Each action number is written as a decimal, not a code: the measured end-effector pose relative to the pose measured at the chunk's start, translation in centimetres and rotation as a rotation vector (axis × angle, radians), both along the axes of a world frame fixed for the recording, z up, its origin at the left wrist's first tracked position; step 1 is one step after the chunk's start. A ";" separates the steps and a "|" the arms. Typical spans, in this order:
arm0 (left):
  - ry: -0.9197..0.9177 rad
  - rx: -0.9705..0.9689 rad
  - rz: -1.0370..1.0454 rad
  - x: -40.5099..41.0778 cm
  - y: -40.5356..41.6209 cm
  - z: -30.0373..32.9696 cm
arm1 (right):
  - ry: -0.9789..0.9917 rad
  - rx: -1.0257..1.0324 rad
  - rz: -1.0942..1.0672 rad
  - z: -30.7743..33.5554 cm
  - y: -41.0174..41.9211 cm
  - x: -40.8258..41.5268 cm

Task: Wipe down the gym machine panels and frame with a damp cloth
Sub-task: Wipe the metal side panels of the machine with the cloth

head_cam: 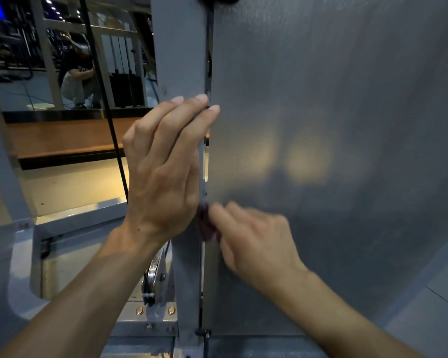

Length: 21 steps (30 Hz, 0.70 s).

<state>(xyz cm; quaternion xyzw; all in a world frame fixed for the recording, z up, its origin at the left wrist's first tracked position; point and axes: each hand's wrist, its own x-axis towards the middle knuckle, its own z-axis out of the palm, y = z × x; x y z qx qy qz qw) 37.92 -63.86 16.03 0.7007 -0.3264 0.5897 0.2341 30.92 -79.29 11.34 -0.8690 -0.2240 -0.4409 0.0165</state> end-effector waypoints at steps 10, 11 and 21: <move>0.051 -0.027 -0.044 -0.4 -0.1 0.1 | -0.106 0.110 -0.028 5.7 0.3 0.5; 0.052 -0.033 -0.045 -0.5 0.0 0.2 | -0.076 0.053 -0.022 4.4 0.2 0.3; 0.064 -0.053 -0.043 -0.9 -0.2 0.3 | -0.226 0.199 -0.021 9.5 -0.7 0.9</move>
